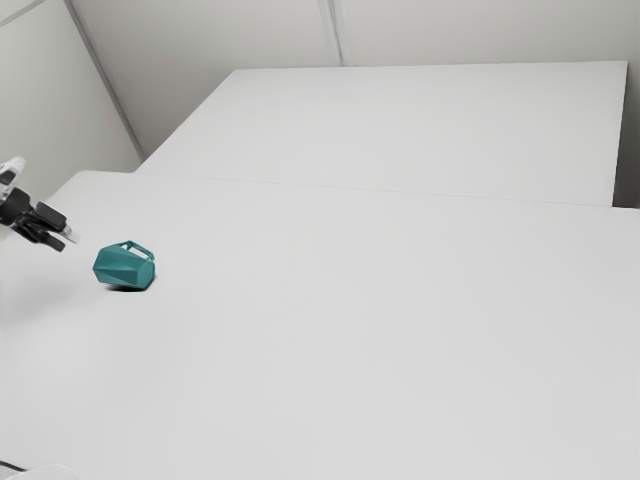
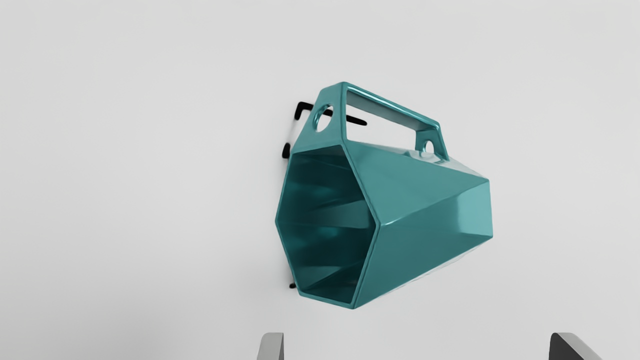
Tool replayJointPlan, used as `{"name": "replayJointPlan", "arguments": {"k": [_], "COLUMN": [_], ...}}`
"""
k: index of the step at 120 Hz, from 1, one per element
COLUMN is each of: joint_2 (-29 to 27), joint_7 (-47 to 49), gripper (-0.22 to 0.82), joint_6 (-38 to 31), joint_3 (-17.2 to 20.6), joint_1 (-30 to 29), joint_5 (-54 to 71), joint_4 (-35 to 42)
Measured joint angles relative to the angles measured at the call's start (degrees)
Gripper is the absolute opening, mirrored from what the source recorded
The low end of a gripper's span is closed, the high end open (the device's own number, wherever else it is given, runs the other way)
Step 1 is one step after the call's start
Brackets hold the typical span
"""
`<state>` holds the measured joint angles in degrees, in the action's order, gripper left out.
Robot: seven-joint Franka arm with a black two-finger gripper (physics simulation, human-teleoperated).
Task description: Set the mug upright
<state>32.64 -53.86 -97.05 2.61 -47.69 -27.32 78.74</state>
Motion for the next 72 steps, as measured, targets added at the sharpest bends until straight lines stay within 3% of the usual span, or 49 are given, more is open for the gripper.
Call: {"name": "replayJointPlan", "arguments": {"k": [72], "joint_2": [5.14], "joint_7": [-11.72], "gripper": [0.58], "joint_6": [0.19], "joint_3": [0.00], "joint_1": [-0.79], "joint_5": [-10.66], "joint_4": [1.89]}}
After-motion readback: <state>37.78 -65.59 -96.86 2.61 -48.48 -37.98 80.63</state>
